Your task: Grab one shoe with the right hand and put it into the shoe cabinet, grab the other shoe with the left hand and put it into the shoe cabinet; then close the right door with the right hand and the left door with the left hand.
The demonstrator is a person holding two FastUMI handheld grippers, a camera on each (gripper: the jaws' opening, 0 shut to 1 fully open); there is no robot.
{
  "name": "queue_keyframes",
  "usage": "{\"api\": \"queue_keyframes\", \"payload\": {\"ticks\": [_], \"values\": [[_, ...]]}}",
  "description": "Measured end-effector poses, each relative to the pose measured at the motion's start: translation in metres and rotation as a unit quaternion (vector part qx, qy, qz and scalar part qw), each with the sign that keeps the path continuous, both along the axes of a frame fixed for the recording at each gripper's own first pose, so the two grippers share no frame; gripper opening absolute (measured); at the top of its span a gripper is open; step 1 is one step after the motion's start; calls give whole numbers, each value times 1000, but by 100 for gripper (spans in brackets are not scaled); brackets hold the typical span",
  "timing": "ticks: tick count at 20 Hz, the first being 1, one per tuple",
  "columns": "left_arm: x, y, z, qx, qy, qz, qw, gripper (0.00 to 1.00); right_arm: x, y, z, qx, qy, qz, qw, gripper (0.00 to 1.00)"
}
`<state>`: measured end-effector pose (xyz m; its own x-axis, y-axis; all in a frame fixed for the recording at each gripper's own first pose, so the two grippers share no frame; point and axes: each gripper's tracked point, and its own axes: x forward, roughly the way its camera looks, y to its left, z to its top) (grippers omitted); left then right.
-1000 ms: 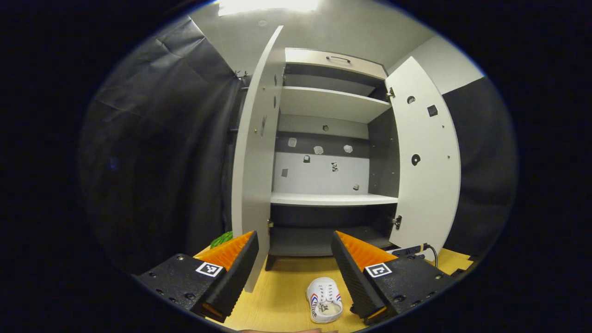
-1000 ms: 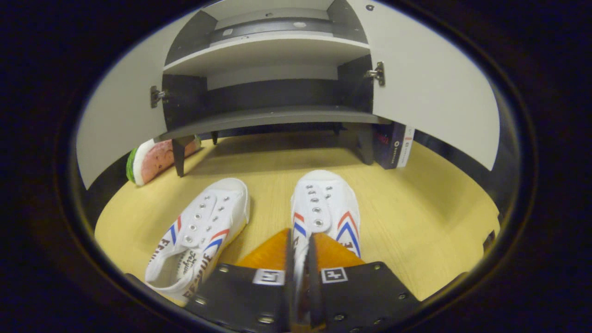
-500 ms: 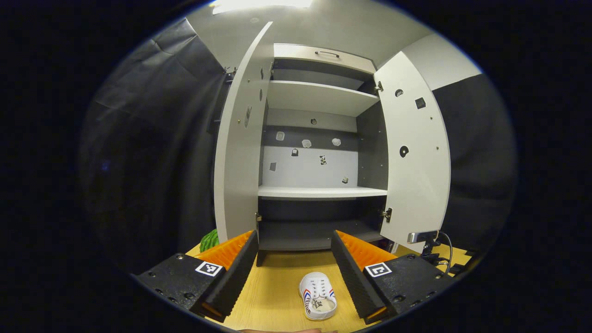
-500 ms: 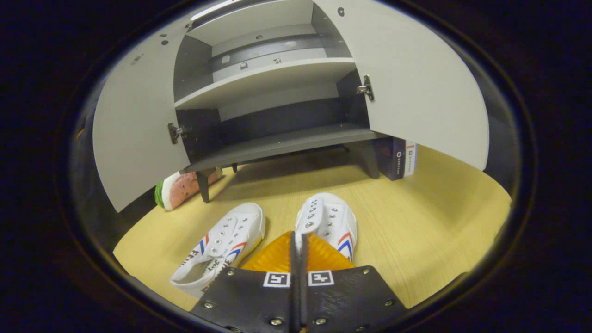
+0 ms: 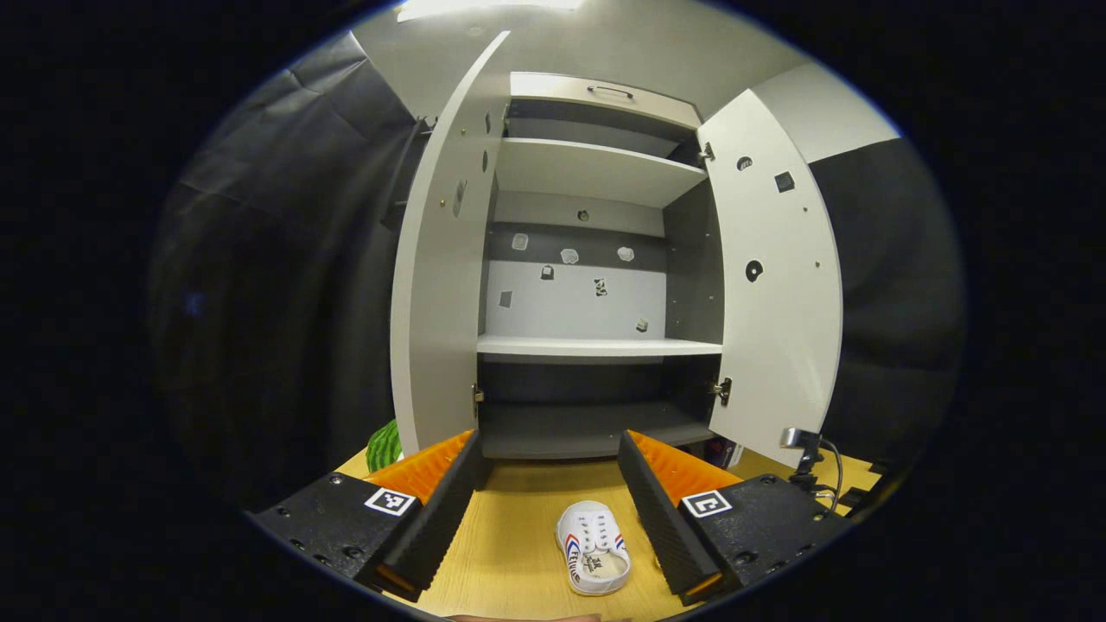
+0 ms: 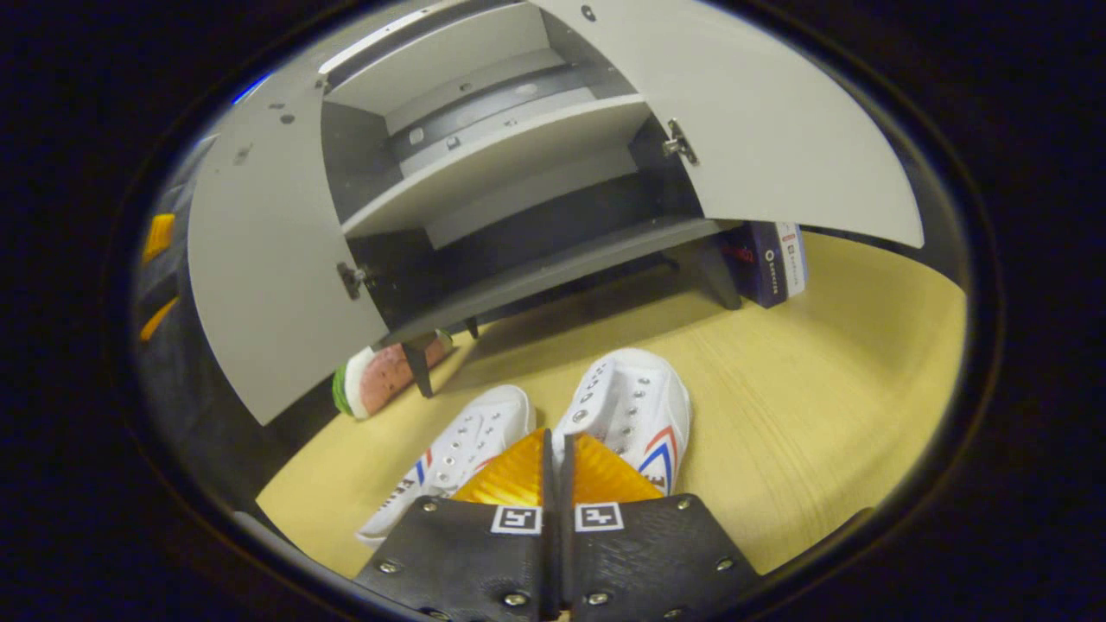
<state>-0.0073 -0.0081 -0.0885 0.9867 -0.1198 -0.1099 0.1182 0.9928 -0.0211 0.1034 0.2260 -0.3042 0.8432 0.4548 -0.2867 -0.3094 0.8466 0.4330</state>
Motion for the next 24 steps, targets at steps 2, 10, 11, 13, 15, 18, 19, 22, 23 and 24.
{"api": "queue_keyframes", "payload": {"ticks": [2,10,11,13,15,18,19,22,23,24], "values": [[0,-3,2,-6,-5,-5,1000,96,-5,1,24,9,-34,8,999,0],[5,-12,15,-9,-35,-15,999,96,-17,6,132,-7,-138,22,990,0],[7,-12,16,-7,-36,-13,999,96,-15,4,147,-6,-147,23,989,0],[12,-12,19,-1,-35,-6,999,96,-9,-1,179,-1,-159,24,987,0],[17,-14,21,3,-36,-1,999,96,0,-8,215,2,-178,23,984,0],[23,-23,20,2,-32,-9,999,96,13,-15,259,-7,-214,20,977,0],[26,-26,20,2,-33,-11,999,96,20,-19,274,-8,-224,13,974,0],[33,-36,16,-2,-26,-19,999,96,39,-21,319,-11,-255,2,967,0],[35,-39,15,-2,-24,-22,999,96,49,-22,333,-14,-263,1,965,0],[38,-41,13,-3,-22,-23,1000,96,60,-22,348,-16,-269,-1,963,0]]}}
